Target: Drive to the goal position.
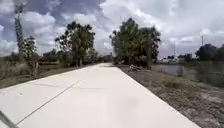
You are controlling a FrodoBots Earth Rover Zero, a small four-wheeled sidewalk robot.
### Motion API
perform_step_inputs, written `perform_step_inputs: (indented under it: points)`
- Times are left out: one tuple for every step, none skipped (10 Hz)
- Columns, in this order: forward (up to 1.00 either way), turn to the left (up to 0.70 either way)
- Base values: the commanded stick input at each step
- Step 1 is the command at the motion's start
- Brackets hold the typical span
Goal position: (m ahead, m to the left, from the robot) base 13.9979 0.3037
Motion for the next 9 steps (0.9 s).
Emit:
perform_step_inputs:
  points:
    - [0.85,0.0]
    - [0.85,0.0]
    - [0.85,0.0]
    - [0.85,0.0]
    - [0.85,0.0]
    - [0.85,0.02]
    - [0.85,0.34]
    - [0.85,0.19]
    - [0.85,0.03]
